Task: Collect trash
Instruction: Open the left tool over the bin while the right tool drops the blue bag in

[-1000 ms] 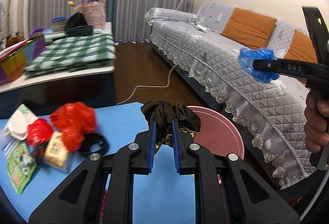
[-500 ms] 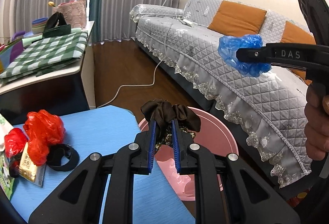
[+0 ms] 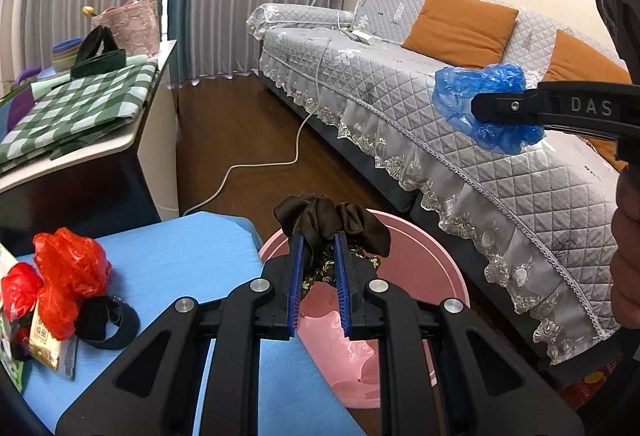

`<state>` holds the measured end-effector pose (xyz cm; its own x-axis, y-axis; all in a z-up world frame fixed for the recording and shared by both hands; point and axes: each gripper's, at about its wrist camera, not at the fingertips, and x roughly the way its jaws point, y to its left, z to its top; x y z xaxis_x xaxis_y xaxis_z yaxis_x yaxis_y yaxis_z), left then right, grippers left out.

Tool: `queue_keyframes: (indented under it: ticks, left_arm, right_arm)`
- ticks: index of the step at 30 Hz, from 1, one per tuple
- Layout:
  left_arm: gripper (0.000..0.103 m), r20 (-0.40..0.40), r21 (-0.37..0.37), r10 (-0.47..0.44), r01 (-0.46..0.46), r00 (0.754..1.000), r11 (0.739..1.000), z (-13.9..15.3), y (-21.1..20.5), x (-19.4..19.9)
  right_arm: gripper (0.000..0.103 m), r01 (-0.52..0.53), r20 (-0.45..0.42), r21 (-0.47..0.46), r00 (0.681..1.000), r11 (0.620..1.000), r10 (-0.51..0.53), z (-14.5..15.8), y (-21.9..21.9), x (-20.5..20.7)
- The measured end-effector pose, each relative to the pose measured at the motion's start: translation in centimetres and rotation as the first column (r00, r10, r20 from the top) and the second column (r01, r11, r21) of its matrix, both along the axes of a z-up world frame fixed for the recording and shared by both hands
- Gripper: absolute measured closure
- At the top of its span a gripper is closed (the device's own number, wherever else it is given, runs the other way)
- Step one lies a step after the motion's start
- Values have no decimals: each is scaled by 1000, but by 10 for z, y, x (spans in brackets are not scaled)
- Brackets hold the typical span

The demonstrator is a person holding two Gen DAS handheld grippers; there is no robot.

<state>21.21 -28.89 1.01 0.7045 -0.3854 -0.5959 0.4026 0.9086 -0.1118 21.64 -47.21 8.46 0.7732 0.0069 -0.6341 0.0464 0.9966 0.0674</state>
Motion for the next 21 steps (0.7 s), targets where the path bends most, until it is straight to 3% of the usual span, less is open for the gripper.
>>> queue_keyframes:
  ticks: [4,6,9,21]
  left_arm:
    - [86,-4,1,-15,15,1000,1000,0,-4,4]
    - [82,-22,-4,-31,31,999,1000,-1,-5,5]
    - [80,-29,-9,-36,36,999,999,-1,-4,4]
    - [80,-23,-7,-15,15,1000,1000,11,10,-11]
  right_arm:
    - [80,2,-12,-1,1000,1000,-2,-2,0,0]
    - [65,9,-23,-1,1000,1000,-9,-3,-1,1]
    - [54,29,-21,5,999,1000,-29,-3,-5,1]
    - [50,29,5,13,1000,999,-29,8,0,-5]
